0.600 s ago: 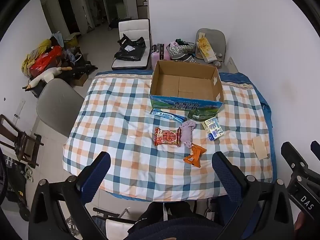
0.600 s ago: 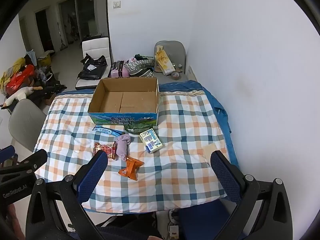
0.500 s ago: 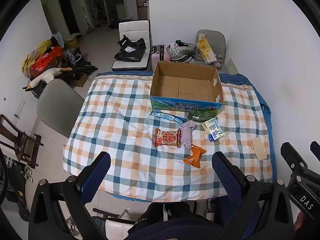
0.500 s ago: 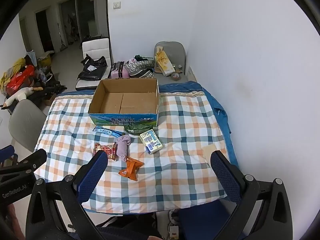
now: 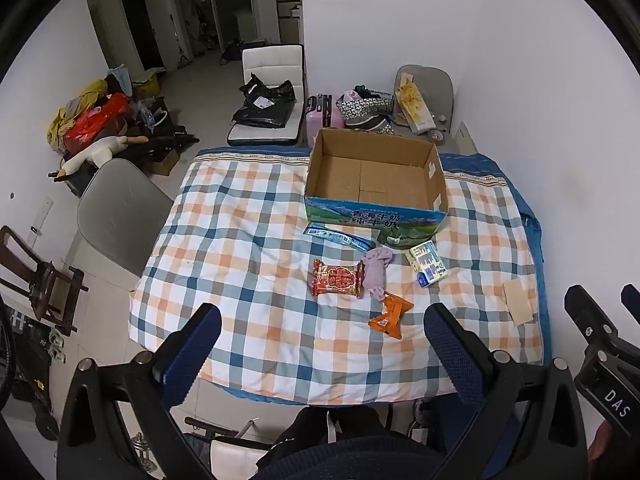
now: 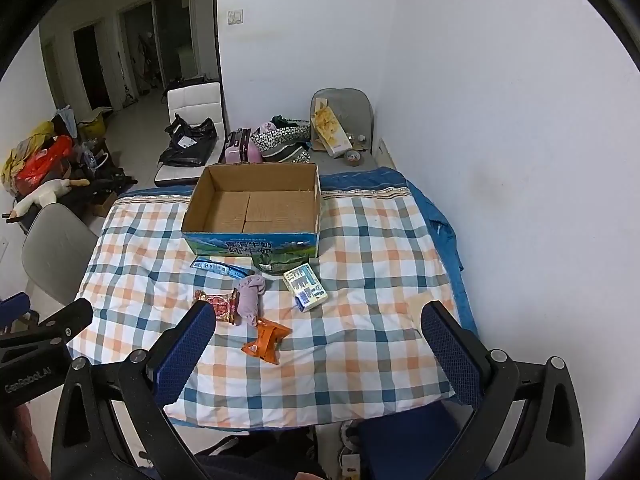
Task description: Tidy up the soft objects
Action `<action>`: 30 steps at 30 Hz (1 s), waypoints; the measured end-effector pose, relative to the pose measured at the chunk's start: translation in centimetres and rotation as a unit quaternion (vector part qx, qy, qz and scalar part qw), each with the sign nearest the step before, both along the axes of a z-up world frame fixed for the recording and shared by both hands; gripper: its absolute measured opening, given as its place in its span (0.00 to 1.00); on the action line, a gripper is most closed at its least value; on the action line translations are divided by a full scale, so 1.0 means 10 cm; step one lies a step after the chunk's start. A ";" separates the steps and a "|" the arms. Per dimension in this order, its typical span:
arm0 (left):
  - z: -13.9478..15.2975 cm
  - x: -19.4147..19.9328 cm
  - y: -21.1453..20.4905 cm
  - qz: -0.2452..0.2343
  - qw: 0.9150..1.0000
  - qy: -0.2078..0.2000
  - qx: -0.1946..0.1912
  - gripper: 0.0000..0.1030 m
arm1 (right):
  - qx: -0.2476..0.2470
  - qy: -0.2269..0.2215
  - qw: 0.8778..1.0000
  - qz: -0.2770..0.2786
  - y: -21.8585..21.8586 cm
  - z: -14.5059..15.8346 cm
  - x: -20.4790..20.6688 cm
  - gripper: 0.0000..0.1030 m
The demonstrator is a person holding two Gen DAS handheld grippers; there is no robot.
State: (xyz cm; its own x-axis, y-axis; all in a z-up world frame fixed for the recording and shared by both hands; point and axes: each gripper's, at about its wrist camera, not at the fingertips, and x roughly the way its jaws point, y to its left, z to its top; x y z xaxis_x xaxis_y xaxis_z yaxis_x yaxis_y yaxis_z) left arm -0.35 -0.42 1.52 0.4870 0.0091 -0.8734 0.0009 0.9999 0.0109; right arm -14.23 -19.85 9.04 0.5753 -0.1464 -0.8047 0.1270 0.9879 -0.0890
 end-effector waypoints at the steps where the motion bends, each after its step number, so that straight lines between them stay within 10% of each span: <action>1: 0.00 0.00 -0.01 0.000 1.000 0.002 0.000 1.00 | 0.000 0.000 1.000 0.000 0.00 0.00 0.00 1.00; 30: 0.19 -0.06 0.08 0.016 0.999 -0.041 -0.002 1.00 | 0.009 -0.029 1.000 0.001 -0.04 0.17 -0.06 1.00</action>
State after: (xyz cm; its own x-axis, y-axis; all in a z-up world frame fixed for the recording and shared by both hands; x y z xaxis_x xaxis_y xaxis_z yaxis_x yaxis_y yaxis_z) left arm -0.91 0.42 3.42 0.5563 0.0232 -0.8306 -0.0324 0.9995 0.0062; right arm -14.80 -20.27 10.77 0.6214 -0.1312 -0.7725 0.1287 0.9896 -0.0645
